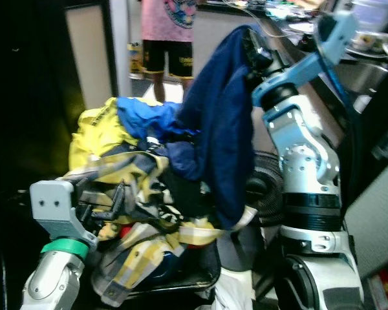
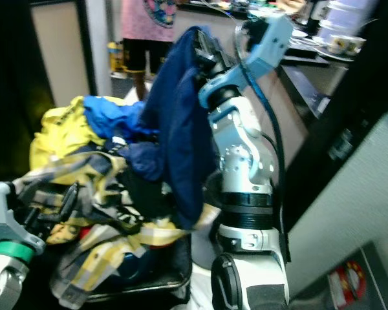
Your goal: Clothes washing
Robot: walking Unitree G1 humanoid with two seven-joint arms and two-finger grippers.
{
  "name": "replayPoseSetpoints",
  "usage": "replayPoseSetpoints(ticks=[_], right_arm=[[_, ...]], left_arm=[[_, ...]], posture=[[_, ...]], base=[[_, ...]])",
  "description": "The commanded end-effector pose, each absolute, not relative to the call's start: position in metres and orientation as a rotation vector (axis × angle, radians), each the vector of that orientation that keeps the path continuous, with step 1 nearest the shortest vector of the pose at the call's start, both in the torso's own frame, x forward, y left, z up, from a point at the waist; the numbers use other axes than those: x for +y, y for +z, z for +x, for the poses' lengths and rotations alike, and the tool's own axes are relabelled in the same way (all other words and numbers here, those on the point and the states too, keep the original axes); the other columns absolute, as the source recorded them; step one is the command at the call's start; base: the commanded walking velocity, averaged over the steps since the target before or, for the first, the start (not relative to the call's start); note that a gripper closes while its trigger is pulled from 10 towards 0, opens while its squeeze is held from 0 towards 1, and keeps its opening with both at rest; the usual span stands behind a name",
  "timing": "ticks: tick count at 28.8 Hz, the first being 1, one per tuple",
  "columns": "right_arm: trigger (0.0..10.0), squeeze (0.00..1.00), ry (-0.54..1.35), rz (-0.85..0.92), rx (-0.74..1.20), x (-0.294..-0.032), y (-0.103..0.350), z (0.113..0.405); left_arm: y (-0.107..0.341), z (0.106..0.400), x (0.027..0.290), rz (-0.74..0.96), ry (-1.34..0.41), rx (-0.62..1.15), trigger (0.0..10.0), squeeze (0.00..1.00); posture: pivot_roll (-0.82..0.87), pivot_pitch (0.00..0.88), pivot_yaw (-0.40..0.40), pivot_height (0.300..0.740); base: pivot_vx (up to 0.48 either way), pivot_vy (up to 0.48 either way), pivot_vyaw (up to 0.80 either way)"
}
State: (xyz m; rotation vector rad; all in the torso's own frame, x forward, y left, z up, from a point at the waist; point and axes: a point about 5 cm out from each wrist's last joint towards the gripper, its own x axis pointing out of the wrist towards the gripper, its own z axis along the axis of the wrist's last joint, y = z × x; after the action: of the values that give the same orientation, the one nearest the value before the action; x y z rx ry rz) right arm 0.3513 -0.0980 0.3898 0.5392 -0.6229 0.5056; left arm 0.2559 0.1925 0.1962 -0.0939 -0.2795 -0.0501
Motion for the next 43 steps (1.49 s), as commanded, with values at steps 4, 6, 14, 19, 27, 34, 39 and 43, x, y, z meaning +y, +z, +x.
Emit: replayPoseSetpoints(ticks=[4, 6, 14, 19, 27, 34, 39, 43], right_arm=[[10.0, 0.0, 0.452, 0.525, -0.694, -0.114, 0.403, 0.35], [10.0, 0.0, 0.438, 0.509, -0.681, -0.114, 0.399, 0.352], [10.0, 0.0, 0.416, 0.529, -0.668, -0.117, 0.397, 0.355], [10.0, 0.0, 0.401, 0.54, -0.663, -0.121, 0.397, 0.357], [10.0, 0.0, 0.396, 0.507, -0.661, -0.122, 0.396, 0.359], [10.0, 0.0, 0.371, 0.487, -0.61, -0.121, 0.385, 0.365], [10.0, 0.0, 0.367, 0.425, -0.546, -0.116, 0.368, 0.371], [10.0, 0.0, 0.369, 0.367, -0.458, -0.108, 0.344, 0.378]], left_arm=[[0.196, 0.263, 0.187, -0.08, -0.051, -0.265, 10.0, 0.0], [0.197, 0.265, 0.186, -0.071, -0.052, -0.263, 10.0, 0.0], [0.205, 0.268, 0.185, -0.05, -0.06, -0.289, 10.0, 0.0], [0.233, 0.272, 0.181, -0.057, -0.066, -0.387, 10.0, 0.0], [0.267, 0.28, 0.181, -0.044, -0.026, -0.463, 10.0, 0.0], [0.28, 0.292, 0.191, 0.064, 0.085, -0.395, 10.0, 0.0], [0.29, 0.299, 0.194, 0.085, 0.107, -0.398, 10.0, 0.0], [0.313, 0.306, 0.189, 0.133, 0.11, -0.448, 10.0, 0.0]], posture=[[0.11, 0.028, -0.027, 0.74], [0.11, 0.028, -0.028, 0.74], [0.11, 0.027, -0.031, 0.74], [0.11, 0.025, -0.033, 0.74], [0.11, 0.025, -0.034, 0.74], [0.11, 0.021, -0.037, 0.74], [0.11, 0.018, -0.04, 0.74], [0.11, 0.015, -0.035, 0.74]], base=[[0.0, 0.0, -0.8], [0.0, 0.0, -0.8], [0.0, 0.0, -0.8], [0.0, 0.0, -0.8], [0.0, 0.0, -0.8], [0.0, 0.0, -0.8], [0.0, 0.0, -0.8], [0.0, 0.0, -0.8]])
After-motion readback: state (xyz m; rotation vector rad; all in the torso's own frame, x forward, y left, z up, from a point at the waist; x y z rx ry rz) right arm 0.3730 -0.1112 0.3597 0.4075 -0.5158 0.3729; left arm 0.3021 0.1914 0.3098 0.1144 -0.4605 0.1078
